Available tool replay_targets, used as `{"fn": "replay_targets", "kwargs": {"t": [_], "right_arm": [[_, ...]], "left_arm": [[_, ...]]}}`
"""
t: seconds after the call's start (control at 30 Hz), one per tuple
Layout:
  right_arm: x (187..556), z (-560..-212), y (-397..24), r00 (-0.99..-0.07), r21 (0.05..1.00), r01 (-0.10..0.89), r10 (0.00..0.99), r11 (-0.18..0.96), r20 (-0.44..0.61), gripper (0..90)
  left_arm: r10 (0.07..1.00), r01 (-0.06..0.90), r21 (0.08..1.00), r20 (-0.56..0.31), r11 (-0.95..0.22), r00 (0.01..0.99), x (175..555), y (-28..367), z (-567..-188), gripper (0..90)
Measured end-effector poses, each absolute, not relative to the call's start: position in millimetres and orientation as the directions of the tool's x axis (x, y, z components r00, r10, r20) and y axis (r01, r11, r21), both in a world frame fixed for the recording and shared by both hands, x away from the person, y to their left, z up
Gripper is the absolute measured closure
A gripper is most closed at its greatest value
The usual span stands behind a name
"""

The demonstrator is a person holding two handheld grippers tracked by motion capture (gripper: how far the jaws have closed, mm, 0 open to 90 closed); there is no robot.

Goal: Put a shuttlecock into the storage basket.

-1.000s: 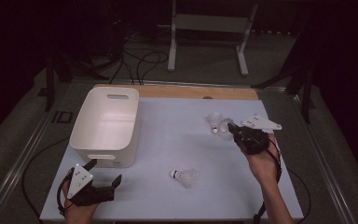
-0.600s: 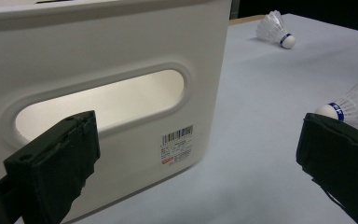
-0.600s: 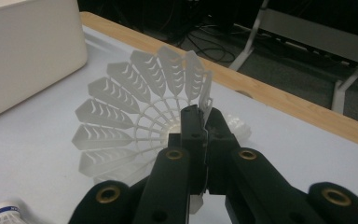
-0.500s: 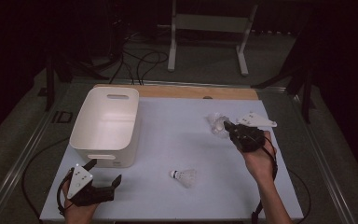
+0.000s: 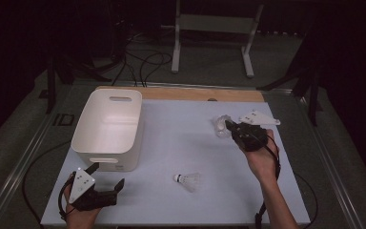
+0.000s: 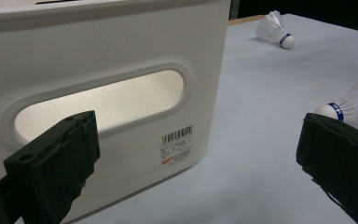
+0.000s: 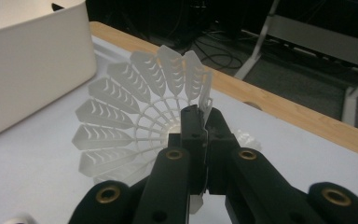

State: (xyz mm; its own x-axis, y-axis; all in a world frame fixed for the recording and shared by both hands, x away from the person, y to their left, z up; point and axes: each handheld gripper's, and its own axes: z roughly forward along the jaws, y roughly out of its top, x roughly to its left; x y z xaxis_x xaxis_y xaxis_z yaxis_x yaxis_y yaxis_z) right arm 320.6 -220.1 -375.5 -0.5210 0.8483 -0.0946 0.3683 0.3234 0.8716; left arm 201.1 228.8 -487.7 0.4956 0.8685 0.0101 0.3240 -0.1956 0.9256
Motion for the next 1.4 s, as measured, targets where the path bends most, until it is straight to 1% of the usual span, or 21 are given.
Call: {"fn": "replay_targets", "kwargs": {"t": [0.13,1.4], "right_arm": [[323.5,-375.2,-221.5,-0.535,0.878,0.377,0.843,0.294,-0.053,88.9],[337.9,-362.9,-202.3,-0.568,0.89,0.341,0.821,0.302,-0.06,88.9]], "left_arm": [[0.868,0.325,0.925,0.009,-0.195,0.496,201.4,228.6,-488.0,0.0],[0.866,0.324,0.924,0.013,-0.201,0.499,201.6,228.2,-488.1,0.0]]}}
